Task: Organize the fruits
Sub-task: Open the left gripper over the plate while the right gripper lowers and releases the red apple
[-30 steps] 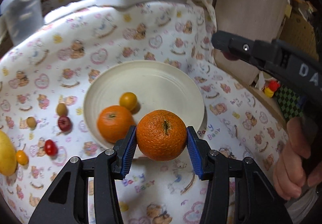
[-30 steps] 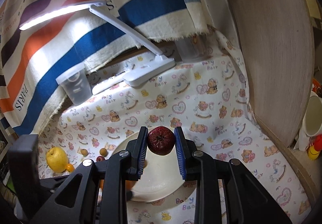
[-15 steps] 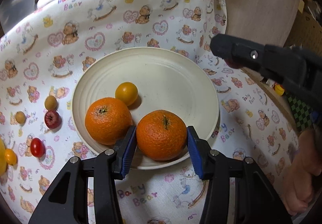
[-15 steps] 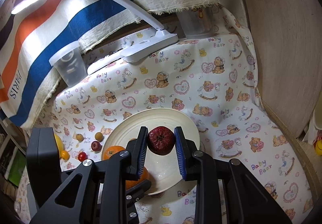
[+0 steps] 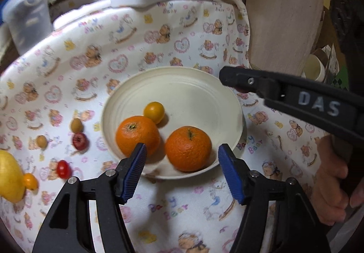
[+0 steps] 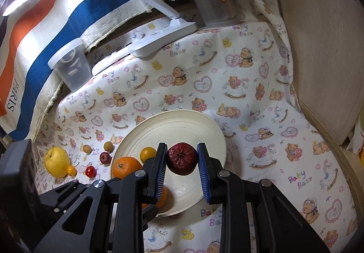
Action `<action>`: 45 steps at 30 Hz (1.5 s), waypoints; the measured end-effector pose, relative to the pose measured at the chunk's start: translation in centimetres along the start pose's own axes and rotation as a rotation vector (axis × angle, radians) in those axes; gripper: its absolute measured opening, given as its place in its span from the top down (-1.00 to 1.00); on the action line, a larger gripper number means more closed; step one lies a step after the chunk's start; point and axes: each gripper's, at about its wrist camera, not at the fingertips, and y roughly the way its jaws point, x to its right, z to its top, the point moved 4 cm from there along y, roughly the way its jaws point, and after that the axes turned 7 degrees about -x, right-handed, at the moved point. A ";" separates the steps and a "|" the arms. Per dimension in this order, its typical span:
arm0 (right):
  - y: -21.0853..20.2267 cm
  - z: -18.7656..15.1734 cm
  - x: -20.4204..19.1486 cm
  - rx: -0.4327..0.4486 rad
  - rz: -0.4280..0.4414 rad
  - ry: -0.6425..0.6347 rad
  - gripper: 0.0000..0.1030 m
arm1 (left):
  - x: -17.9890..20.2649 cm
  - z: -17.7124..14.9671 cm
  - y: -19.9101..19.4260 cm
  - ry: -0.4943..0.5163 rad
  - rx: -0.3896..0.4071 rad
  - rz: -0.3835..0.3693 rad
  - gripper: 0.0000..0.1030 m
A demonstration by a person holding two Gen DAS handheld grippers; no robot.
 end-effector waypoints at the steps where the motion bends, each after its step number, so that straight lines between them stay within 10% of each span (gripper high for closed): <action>1: 0.0 -0.1 -0.2 0.001 0.004 -0.006 0.46 | -0.1 -0.1 -0.4 -0.001 0.009 0.008 -0.24; 28: 4.7 -2.1 -0.7 -0.221 0.027 -0.018 0.46 | -9.3 -3.4 -4.7 -0.252 0.136 0.053 -0.54; 45: 3.9 -1.7 -0.4 -0.183 0.001 -0.009 0.46 | -10.8 -3.5 -6.1 -0.291 0.173 0.067 -0.54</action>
